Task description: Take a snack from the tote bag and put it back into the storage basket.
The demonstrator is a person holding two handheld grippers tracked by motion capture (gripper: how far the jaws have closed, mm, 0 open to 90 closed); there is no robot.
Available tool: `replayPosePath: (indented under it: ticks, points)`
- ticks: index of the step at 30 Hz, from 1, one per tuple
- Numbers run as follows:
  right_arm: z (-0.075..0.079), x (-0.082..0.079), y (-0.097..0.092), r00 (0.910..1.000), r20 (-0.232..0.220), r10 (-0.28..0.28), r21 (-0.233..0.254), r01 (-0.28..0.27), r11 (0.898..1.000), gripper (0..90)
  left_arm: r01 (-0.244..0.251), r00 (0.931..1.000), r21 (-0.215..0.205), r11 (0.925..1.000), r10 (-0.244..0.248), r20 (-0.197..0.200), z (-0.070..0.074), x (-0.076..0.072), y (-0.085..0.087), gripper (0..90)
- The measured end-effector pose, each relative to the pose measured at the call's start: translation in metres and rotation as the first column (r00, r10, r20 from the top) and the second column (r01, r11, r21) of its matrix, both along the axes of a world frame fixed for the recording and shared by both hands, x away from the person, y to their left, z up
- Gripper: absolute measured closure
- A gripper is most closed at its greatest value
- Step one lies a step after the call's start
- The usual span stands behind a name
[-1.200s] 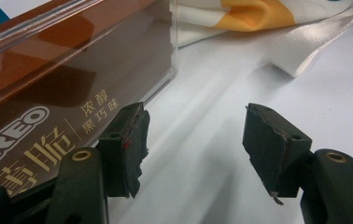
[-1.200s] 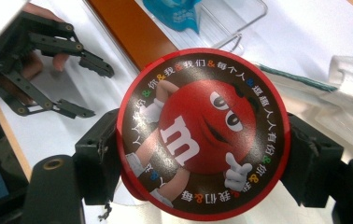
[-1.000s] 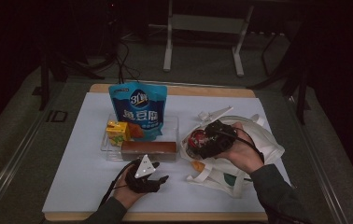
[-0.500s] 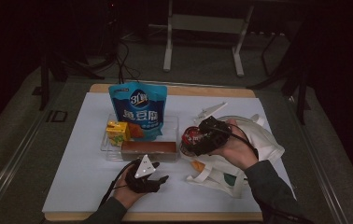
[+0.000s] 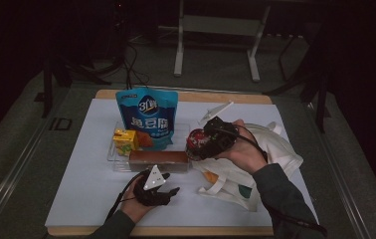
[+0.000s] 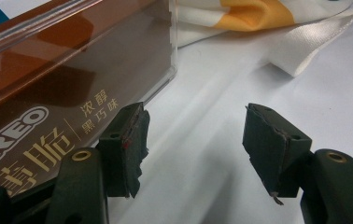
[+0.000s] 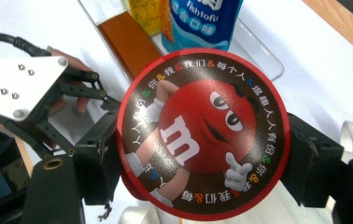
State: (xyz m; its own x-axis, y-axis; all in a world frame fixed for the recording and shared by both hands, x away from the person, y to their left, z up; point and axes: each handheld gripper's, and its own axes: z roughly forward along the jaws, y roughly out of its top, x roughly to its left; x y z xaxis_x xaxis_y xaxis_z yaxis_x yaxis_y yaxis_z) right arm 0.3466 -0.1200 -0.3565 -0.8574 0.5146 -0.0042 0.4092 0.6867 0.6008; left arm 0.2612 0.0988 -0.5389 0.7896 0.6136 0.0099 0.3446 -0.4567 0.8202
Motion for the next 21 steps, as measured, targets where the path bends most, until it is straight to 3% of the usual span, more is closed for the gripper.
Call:
replayPosePath:
  ticks: [21]
  points:
    - [0.003, 0.02, 0.022, 0.9997, -0.002, -0.026, 0.014, 0.026, 1.0, 25.3, 0.002, 1.0, 0.0, 1.0, -0.002, 0.002, 0.0, 0.0, 0.0, 39.6]
